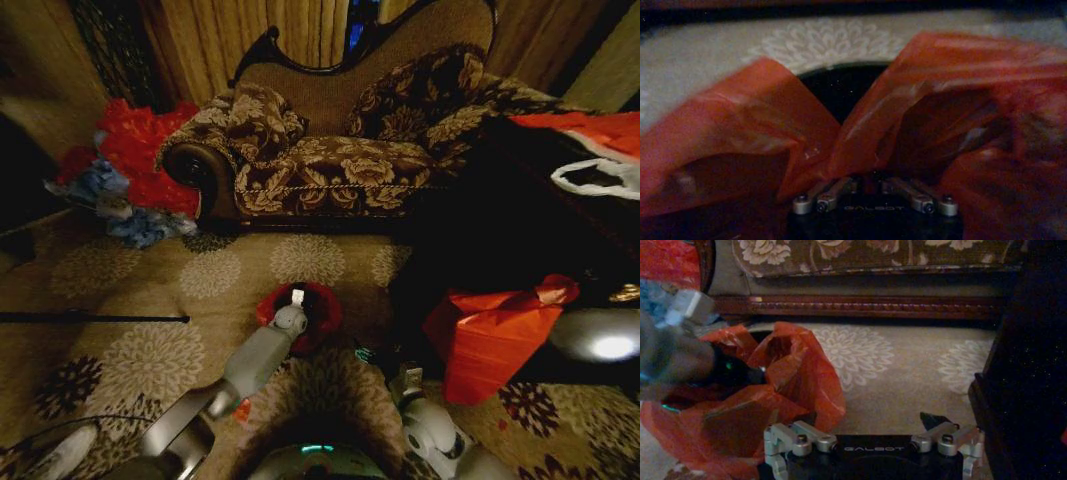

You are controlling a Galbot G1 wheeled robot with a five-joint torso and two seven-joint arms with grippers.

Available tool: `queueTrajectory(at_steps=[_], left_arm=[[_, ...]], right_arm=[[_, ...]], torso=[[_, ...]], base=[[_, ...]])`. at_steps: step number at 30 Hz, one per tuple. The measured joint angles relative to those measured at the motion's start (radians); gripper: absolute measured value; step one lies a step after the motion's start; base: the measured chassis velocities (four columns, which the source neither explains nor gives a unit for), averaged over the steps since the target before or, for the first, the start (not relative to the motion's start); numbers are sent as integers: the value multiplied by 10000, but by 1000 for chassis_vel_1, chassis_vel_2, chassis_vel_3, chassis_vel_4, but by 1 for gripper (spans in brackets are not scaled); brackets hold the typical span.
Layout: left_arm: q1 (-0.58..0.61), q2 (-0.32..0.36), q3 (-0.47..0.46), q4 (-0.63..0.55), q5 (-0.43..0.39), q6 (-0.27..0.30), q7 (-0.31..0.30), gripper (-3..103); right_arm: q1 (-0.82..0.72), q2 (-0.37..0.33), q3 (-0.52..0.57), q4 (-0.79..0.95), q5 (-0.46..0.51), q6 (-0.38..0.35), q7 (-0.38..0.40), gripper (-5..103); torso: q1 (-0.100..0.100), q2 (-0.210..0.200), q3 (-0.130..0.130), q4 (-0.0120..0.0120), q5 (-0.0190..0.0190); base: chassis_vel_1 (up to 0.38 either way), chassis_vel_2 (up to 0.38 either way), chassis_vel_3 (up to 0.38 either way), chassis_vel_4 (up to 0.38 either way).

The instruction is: Place a garbage bag over the trash bin.

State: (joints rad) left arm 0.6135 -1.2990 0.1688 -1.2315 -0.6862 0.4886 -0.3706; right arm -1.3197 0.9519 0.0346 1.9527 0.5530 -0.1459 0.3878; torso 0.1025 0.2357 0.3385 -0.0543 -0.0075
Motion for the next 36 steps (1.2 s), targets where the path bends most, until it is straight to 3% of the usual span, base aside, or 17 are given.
queueTrajectory(at_steps=[5,7,8,9,12,13,15,16,19,20,23,29,31,33,34,36], left_arm=[[453,552,-168,-1232,307,-105,325,31],[715,920,-180,-1874,1100,-279,866,42],[855,1106,-181,-2163,1723,-401,1130,42],[855,1106,-181,-2163,1723,-401,1130,42],[1251,1688,-256,-2817,3844,-570,1861,58],[1251,1688,-256,-2817,3844,-570,1861,58],[1538,2165,-372,-3291,4784,-720,2334,69],[1538,2165,-372,-3291,4784,-720,2334,69],[1812,2656,-534,-3723,5341,-1195,2811,85],[1812,2656,-534,-3723,5341,-1195,2811,85],[1760,2832,-596,-3813,5501,-1555,3125,98],[1211,2595,-516,-3136,5694,-2087,3564,103],[948,2339,-424,-2765,5704,-2171,3592,96],[925,2309,-415,-2730,5706,-2180,3592,96],[844,2173,-361,-2585,5741,-2197,3592,89],[825,2097,-303,-2576,5809,-2143,3541,85]], right_arm=[[34,27,-73,17,0,-16,5,100],[76,29,-111,18,0,-25,6,100],[87,29,-121,17,-1,-27,6,100],[87,29,-121,17,-1,-27,6,100],[72,23,-138,68,-12,-34,16,100],[72,23,-138,68,-12,-34,16,100],[5,12,-128,116,-41,-35,37,100],[5,12,-128,116,-41,-35,37,100],[-57,6,-103,146,-110,-32,58,100],[-57,6,-103,146,-110,-32,58,100],[-63,44,-120,150,-165,-27,62,100],[-98,177,-189,151,-241,-16,68,100],[-149,198,-191,158,-277,0,79,100],[-159,198,-190,160,-282,2,80,100],[-192,193,-175,170,-299,9,96,100],[-203,177,-149,177,-305,12,121,100]], torso=[[0,0,0,-1,1],[0,0,0,0,-1],[0,0,0,-1,0],[0,0,0,-1,0],[0,0,0,-1,0],[0,0,0,-1,0],[0,0,0,-1,2],[0,0,0,-1,2],[0,0,0,0,2],[0,0,0,0,2],[0,0,0,1,1],[2,0,1,-1,2],[2,0,1,-3,1],[2,0,1,-3,2],[2,0,1,-3,1],[2,0,1,-2,1]], base=[[0,0,0,0],[0,0,0,0],[0,0,0,0],[0,0,0,0],[0,0,0,0],[0,0,0,0],[0,0,0,0],[0,0,0,0],[0,0,0,0],[0,0,0,0],[0,0,0,0],[0,0,0,0],[0,0,0,0],[0,0,0,0],[0,0,0,0],[0,0,0,0]])
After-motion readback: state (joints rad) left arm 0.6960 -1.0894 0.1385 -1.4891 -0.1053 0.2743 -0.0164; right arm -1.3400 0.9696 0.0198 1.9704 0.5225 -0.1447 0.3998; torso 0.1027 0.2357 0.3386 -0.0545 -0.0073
